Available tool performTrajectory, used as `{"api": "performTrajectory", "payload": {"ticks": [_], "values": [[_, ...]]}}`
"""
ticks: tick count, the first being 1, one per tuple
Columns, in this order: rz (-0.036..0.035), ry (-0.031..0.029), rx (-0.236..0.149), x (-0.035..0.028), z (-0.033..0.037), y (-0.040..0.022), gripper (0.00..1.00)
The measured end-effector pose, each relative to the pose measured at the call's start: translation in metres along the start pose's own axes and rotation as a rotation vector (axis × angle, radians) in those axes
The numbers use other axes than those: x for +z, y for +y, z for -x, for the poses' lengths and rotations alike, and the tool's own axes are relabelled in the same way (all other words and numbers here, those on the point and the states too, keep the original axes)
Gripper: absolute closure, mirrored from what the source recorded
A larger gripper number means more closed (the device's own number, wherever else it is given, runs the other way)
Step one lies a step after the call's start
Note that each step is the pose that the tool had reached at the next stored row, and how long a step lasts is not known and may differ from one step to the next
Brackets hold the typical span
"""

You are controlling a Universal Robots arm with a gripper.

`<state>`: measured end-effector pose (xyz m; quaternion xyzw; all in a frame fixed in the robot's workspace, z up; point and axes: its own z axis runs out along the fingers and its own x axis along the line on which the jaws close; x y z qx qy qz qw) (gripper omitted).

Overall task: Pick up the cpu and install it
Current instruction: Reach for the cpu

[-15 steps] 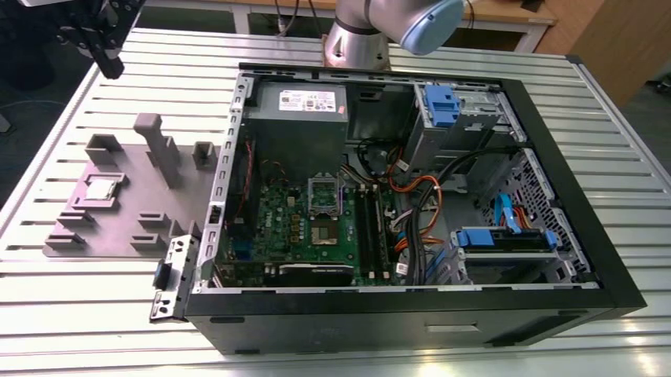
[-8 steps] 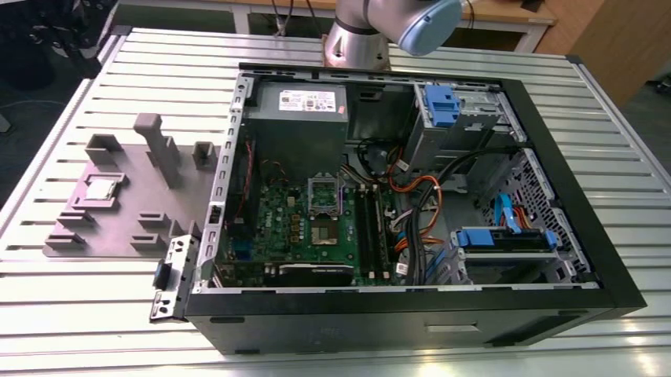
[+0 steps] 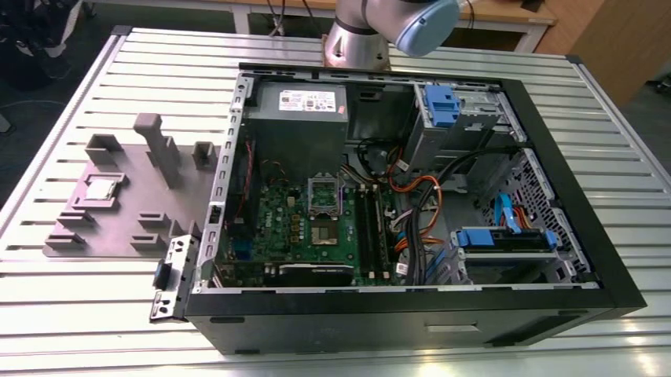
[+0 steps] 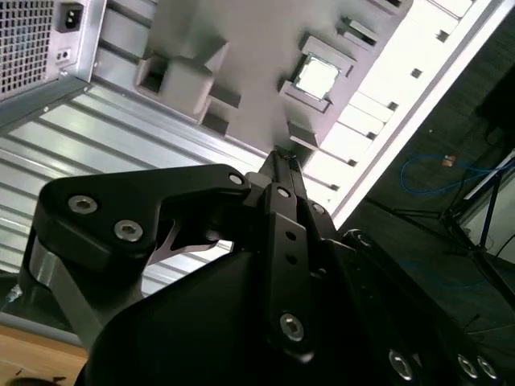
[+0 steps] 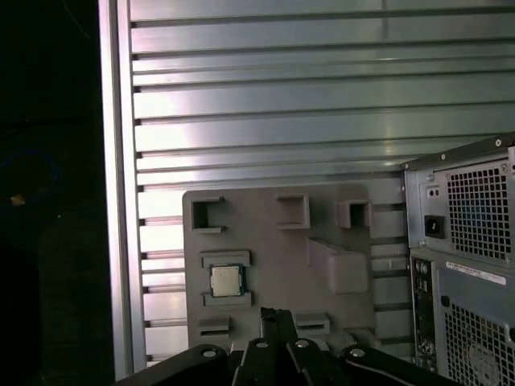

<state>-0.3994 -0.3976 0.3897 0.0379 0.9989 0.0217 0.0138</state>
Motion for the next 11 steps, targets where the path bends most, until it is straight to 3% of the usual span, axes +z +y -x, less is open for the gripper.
{"api": "performTrajectory", "payload": {"ticks": [8,11], "values": [[0.0000,0.0000,0.000,0.0000,-0.0362,-0.0024,0.89],[0.0000,0.0000,0.000,-0.0001,-0.0410,-0.0029,0.89]]}}
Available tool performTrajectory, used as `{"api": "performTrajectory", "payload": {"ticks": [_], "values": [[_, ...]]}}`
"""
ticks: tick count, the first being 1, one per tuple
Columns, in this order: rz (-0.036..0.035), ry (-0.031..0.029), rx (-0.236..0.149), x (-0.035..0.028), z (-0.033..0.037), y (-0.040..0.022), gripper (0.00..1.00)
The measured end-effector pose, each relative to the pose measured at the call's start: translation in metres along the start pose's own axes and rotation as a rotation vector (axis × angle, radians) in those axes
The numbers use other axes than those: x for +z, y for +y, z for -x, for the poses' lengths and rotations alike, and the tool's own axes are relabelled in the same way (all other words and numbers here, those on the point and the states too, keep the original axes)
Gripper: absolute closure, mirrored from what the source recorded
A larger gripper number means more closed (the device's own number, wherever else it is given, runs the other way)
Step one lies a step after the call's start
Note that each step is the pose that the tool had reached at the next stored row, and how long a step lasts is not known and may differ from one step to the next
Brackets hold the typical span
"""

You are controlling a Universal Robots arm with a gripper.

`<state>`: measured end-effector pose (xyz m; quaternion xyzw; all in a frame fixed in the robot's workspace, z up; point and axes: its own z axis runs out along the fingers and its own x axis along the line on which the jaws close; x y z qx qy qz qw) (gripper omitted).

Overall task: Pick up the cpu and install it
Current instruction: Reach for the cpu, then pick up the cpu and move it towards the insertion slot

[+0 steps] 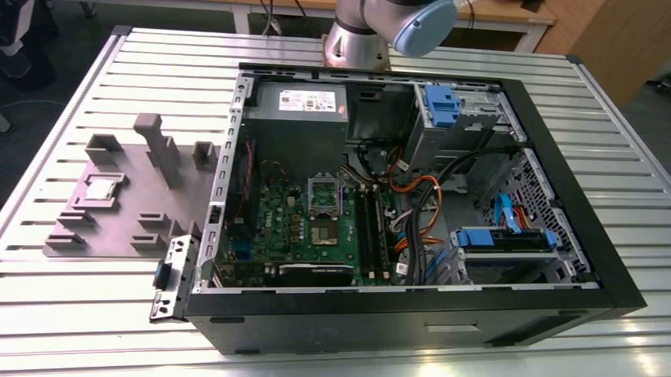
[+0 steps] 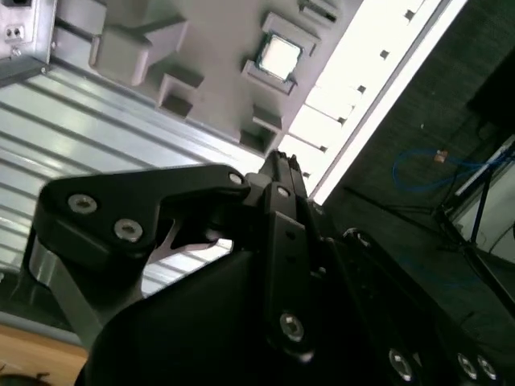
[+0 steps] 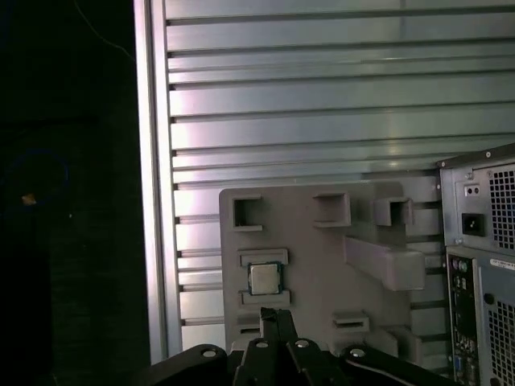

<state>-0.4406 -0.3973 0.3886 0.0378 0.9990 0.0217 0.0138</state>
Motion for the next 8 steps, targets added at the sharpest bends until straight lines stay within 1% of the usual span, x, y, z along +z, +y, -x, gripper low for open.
{"api": "performTrajectory", "payload": {"ticks": [8], "values": [[0.0000,0.0000,0.000,0.0000,-0.0002,0.0000,0.89]]}}
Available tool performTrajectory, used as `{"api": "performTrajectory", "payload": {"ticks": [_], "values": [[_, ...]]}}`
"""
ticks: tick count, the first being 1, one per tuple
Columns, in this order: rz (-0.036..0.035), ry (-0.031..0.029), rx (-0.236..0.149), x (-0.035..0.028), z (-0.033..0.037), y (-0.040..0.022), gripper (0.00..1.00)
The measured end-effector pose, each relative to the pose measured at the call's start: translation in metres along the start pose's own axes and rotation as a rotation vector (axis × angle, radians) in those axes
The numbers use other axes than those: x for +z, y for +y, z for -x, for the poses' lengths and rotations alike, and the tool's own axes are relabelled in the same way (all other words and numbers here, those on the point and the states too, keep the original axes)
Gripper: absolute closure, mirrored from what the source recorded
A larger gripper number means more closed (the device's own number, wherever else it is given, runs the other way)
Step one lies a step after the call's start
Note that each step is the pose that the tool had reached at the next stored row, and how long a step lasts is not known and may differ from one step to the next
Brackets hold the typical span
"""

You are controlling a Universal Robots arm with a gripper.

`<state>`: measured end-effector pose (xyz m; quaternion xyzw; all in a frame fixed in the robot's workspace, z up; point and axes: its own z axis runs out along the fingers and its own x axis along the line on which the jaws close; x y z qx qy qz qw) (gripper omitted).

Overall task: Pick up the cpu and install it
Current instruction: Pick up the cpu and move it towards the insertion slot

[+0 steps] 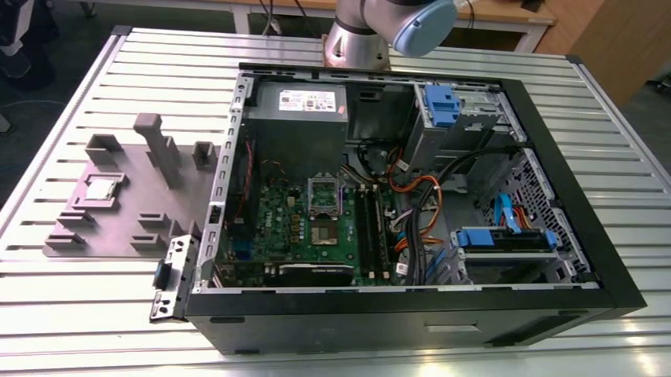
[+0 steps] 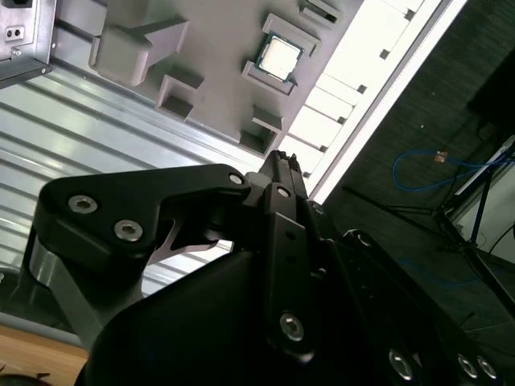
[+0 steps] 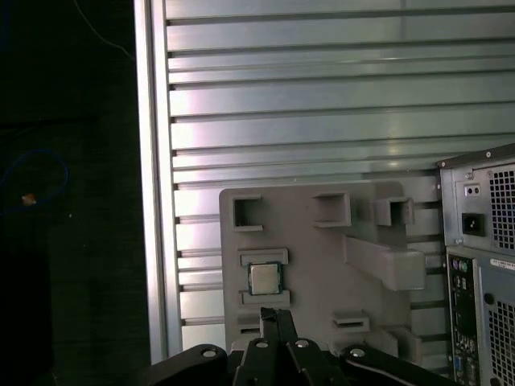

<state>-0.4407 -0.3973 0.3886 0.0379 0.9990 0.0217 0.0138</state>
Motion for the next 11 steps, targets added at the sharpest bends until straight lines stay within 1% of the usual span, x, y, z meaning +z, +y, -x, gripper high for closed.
{"api": "performTrajectory", "payload": {"ticks": [7,8,9,11], "values": [[0.0000,0.0000,0.000,0.0000,0.0000,0.0000,0.89],[0.0000,0.0000,0.000,0.0000,-0.0001,0.0000,0.83],[0.0000,0.0000,0.000,0.0000,-0.0001,0.0000,0.83],[0.0000,0.0000,0.000,0.0000,-0.0001,0.0000,0.71]]}}
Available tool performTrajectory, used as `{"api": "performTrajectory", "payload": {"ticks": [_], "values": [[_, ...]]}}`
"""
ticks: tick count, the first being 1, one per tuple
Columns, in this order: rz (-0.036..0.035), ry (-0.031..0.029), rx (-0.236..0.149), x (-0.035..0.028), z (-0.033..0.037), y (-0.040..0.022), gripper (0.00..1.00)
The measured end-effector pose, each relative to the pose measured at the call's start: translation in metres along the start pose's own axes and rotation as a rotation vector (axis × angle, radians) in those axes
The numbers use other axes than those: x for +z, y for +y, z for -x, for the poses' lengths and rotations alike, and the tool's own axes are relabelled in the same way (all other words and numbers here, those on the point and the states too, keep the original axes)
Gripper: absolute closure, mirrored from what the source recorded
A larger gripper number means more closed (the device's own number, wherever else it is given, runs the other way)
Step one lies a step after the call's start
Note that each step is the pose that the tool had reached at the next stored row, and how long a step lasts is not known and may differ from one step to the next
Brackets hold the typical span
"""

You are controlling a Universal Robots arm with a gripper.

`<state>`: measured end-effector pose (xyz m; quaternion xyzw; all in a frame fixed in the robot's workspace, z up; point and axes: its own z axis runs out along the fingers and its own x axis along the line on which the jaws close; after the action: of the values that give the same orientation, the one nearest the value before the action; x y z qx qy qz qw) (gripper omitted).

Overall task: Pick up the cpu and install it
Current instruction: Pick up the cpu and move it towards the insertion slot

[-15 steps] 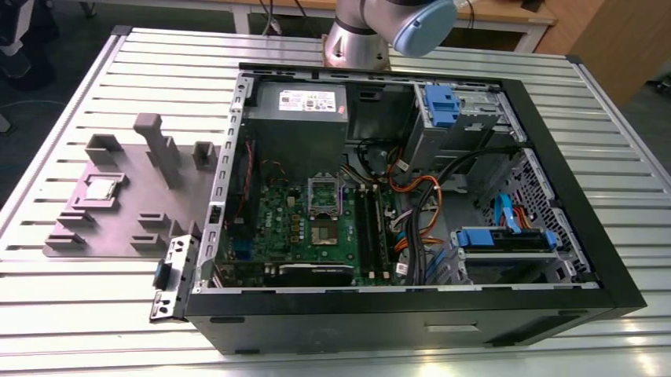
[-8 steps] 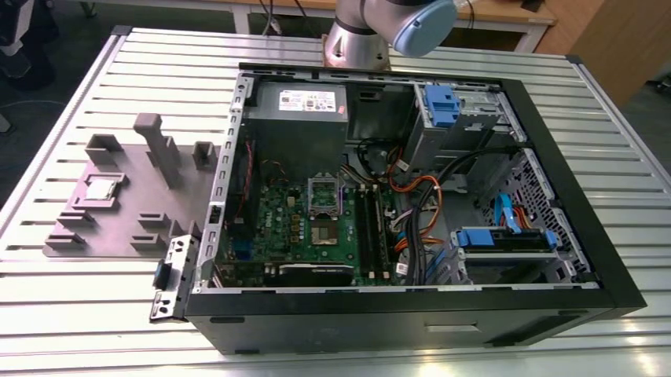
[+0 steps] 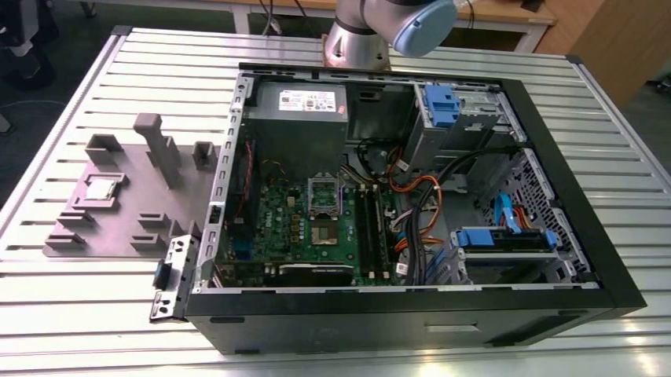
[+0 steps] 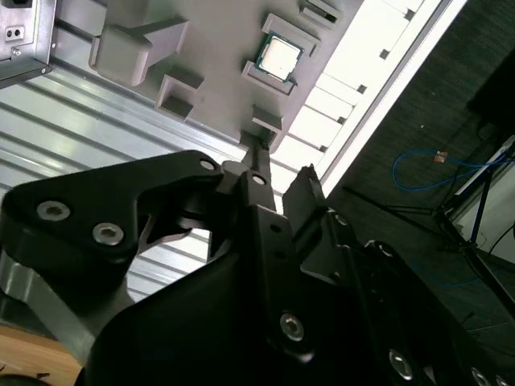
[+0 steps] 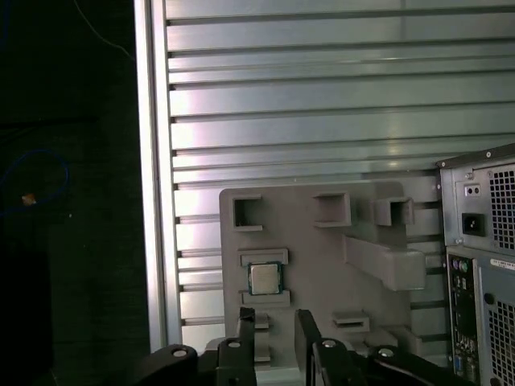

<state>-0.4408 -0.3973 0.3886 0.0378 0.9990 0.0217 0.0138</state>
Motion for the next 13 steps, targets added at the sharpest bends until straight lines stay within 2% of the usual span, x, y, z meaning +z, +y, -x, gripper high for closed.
{"api": "performTrajectory", "payload": {"ticks": [2,3,5,7,8,13], "values": [[0.0000,-0.0001,0.000,0.0000,0.0000,0.0000,0.59],[0.0000,0.0000,0.000,0.0000,0.0000,0.0000,0.59],[0.0000,0.0000,0.000,0.0000,0.0000,0.0000,0.47],[0.0000,0.0000,0.000,0.0000,-0.0001,0.0000,0.47],[0.0000,0.0000,0.000,0.0000,0.0000,0.0000,0.41],[0.0001,0.0006,-0.004,0.0004,-0.0003,0.0000,0.41]]}}
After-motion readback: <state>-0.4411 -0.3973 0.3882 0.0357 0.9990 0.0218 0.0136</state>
